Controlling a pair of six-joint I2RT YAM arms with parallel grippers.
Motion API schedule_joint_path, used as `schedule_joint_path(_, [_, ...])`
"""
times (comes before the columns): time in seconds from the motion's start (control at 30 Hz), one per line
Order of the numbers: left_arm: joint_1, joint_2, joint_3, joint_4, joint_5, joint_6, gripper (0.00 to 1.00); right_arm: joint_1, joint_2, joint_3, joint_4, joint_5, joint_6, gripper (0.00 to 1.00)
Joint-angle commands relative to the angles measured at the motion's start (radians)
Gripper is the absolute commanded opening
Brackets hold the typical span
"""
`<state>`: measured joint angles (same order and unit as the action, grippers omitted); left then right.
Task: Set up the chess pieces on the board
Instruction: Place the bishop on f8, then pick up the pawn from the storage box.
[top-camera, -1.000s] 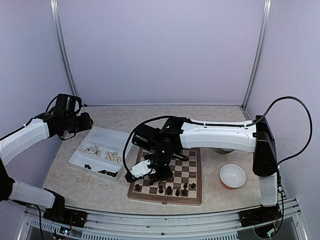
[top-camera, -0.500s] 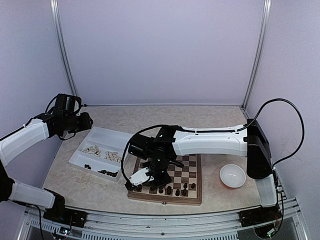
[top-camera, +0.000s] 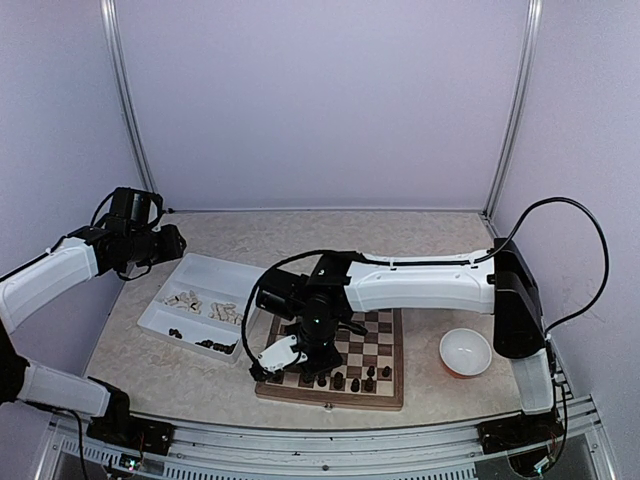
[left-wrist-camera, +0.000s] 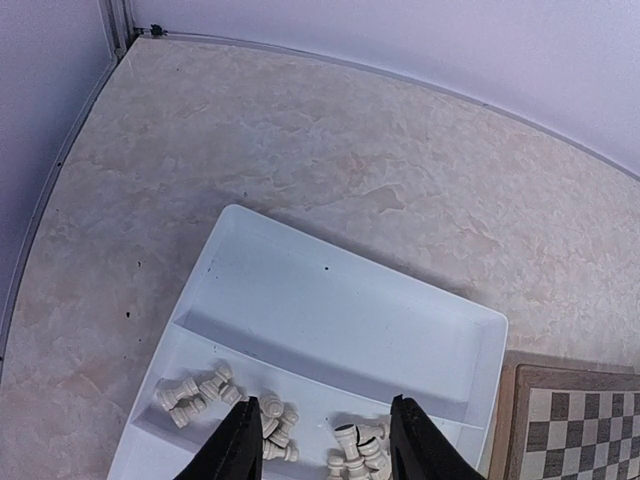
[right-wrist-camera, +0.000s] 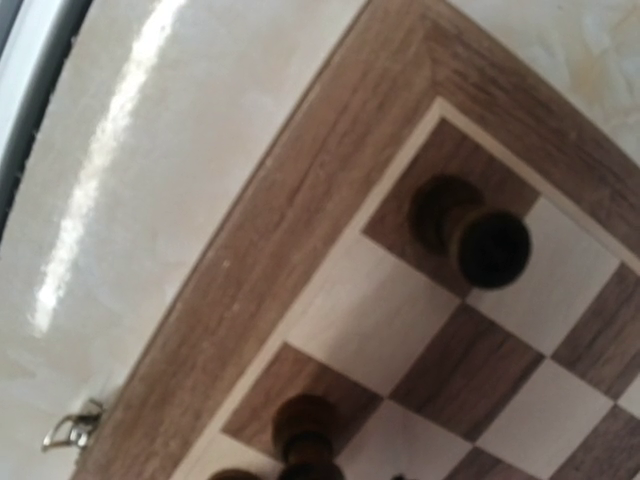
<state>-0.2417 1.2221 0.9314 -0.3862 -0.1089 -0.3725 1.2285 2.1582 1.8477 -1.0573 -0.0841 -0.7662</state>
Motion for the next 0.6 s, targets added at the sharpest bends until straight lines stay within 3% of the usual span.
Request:
schedule_joint_path(0.0, [0.007, -0.008, -0.006, 0.008, 0.012, 0.013, 0.45, 0.01, 0.006, 0.038, -0.024, -0.022, -0.009, 0.33])
schedule_joint_path(0.3, [0.006, -0.009, -0.012, -0.008, 0.038, -0.055, 0.44, -0.075, -0.094, 0.089, -0.048, -0.1, -0.035, 0.39])
schedule_joint_path(0.43, [-0.004, -0.037, -0.041, -0.103, 0.127, -0.175, 0.41, -0.172, -0.175, 0.087, -0.055, -0.142, -0.017, 0.39])
schedule_joint_path(0.57, [-0.086, -0.033, -0.048, -0.234, 0.078, -0.264, 0.39, -0.298, -0.264, 0.011, 0.011, -0.164, 0.019, 0.38])
